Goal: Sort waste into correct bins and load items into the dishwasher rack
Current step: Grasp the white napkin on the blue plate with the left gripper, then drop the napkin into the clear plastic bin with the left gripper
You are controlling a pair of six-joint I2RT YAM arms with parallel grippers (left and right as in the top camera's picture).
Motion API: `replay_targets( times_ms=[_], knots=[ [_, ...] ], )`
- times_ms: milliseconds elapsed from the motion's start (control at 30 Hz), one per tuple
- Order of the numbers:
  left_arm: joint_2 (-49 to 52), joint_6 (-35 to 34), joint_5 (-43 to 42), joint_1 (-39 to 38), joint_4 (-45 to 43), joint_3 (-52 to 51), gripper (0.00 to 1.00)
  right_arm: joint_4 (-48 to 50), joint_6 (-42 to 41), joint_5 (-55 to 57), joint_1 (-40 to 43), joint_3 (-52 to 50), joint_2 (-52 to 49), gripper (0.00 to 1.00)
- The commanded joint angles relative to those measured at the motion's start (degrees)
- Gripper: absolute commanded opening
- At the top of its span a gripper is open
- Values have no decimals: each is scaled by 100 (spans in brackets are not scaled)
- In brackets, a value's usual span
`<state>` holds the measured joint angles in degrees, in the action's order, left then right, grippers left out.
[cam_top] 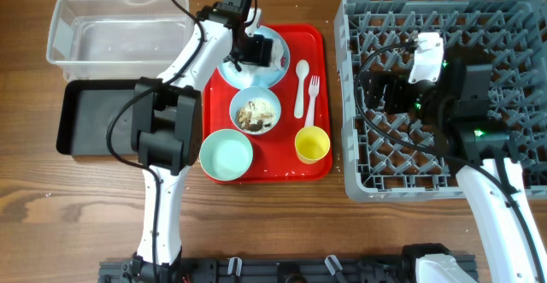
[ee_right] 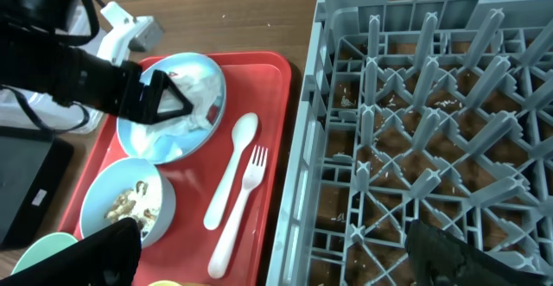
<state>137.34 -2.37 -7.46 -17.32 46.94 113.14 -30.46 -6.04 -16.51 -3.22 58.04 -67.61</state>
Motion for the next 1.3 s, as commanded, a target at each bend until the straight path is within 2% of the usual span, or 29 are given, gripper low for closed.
replay_targets(
  times_ms=[0,33,167,267,333,400,500,533,567,667,700,733,767,833,867,900,967,1000,1100,1133,1267],
  knots=[
    [308,46,7,-48,37,44,10,15,-59,-98,-13,120,-44,100],
    [251,44,7,-46,59,46,4,15,-59,-98,-13,120,-44,100],
    [-415,-68,11,33,577,310,4,17,-57,-98,-13,120,-44,100],
    [-1449,-651,79,372,927,363,4,15,-57,-98,-13,120,-44,100],
    [-2111,-1121,361,763,1353,361,4,15,-57,-98,-13,120,-44,100],
    [-2579,-1755,986,1357,2090,361,4,17,-57,-98,-13,120,-44,100],
    [-2581,-2179,1121,2221,2959,258,4,20,-57,-98,-13,120,-44,100],
    [-2540,-2238,1119,2398,2975,181,4,20,-59,-98,-13,120,-44,100],
    [-2428,-2124,1121,2710,2553,17,4,39,-59,-98,-13,120,-44,100],
    [-2153,-1357,1095,2990,820,-262,4,59,-59,-98,-13,120,-44,100],
    [-1991,-1259,1097,2992,354,-271,6,39,-59,-101,-13,120,-44,100],
    [-1829,-1259,1088,2981,70,-271,15,15,-59,-101,-13,120,-44,100],
    [-1633,-1261,1047,2955,-160,-271,31,-11,-59,-98,-13,120,-44,100],
    [-1373,-1259,990,2905,-225,-271,95,-28,-59,-101,-13,120,-44,100],
    [-1331,-1259,990,2894,-264,-269,100,-28,-55,-98,-13,120,-44,100],
    [-1375,-1235,951,2889,-350,-240,100,-26,-55,-98,-13,120,-44,100],
    [-1596,-442,210,2824,-299,2,100,-20,-55,-98,-13,120,-44,100],
    [-1792,-245,127,2658,-219,205,100,-13,-55,-98,-13,120,-44,100],
    [-2122,356,127,1867,-140,258,100,-20,-57,-98,-13,120,-44,100],
    [-2096,780,127,1471,0,256,100,-22,-57,-101,-13,120,-44,100],
    [-1329,2046,177,101,297,216,99,-42,-57,-98,-13,120,-44,100]
  ],
)
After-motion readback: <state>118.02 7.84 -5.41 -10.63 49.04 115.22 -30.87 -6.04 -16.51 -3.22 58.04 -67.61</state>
